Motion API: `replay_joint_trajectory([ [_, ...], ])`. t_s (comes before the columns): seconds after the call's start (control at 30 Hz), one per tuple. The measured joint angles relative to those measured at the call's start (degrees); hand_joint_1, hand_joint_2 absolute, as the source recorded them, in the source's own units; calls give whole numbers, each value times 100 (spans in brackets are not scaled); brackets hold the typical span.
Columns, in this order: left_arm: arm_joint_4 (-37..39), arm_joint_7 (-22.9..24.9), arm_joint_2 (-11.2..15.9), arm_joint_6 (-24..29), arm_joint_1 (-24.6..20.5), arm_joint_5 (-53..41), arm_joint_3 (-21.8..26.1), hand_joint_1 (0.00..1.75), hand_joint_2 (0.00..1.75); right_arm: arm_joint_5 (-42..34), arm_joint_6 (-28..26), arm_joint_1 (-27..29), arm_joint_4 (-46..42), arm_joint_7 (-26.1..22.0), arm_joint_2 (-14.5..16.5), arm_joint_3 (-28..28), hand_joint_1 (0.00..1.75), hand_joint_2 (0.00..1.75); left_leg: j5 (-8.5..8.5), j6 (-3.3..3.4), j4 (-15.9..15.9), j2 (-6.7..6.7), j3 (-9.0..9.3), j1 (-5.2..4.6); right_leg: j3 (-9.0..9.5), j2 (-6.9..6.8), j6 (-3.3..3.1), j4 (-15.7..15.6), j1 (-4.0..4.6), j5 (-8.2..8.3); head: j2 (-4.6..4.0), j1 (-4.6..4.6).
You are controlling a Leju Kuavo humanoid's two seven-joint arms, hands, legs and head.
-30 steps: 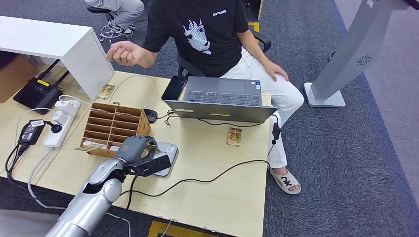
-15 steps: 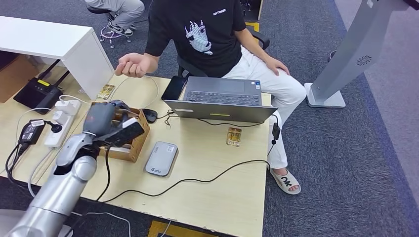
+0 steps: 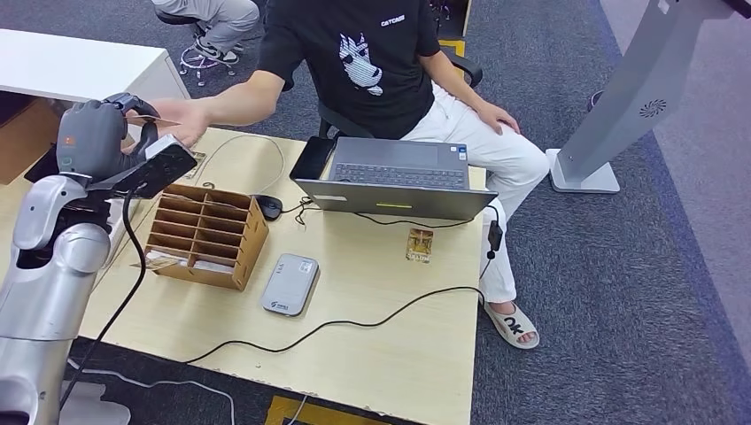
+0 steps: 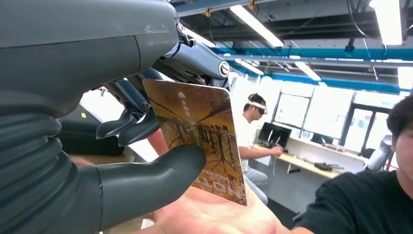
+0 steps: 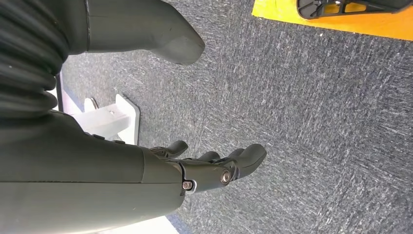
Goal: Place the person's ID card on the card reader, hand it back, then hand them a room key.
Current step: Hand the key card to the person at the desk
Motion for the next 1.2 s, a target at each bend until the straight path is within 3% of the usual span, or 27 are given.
replay_joint_trajectory([
  [0.7, -2, -26, -59, 311, -43, -103, 22, 175, 175, 2, -17, -2, 0, 9, -1, -57, 0, 175, 0, 0, 0, 0, 1, 0, 0, 0, 0, 1, 0, 0, 0, 0],
  [0.73, -4, -42, -89, 374, -30, -133, 22, 139, 175, 3, -21, -2, 0, 11, -1, -58, 0, 175, 0, 0, 0, 0, 1, -1, 0, 0, 0, 1, 0, 0, 0, 0],
  [0.83, -42, -112, -207, 604, 57, -211, 22, 8, 175, 10, -26, -1, 0, 10, -1, -63, 0, 175, 0, 0, 0, -1, 1, -3, 0, -1, 0, 0, -1, 0, 0, 0],
  [0.87, -63, -130, -252, 685, 92, -228, 22, 0, 175, 13, -26, -2, 0, 9, -1, -66, 0, 175, 0, 0, 0, -1, 1, -4, 0, -1, 0, 0, -1, 0, 0, 0],
  [1.2, -196, -243, -643, 1008, 320, -158, 22, 0, 175, 11, -2, -5, 0, 60, -1, -146, 0, 175, 0, 0, 0, -2, 1, -5, 0, -2, 0, 0, -1, 0, 0, 0],
])
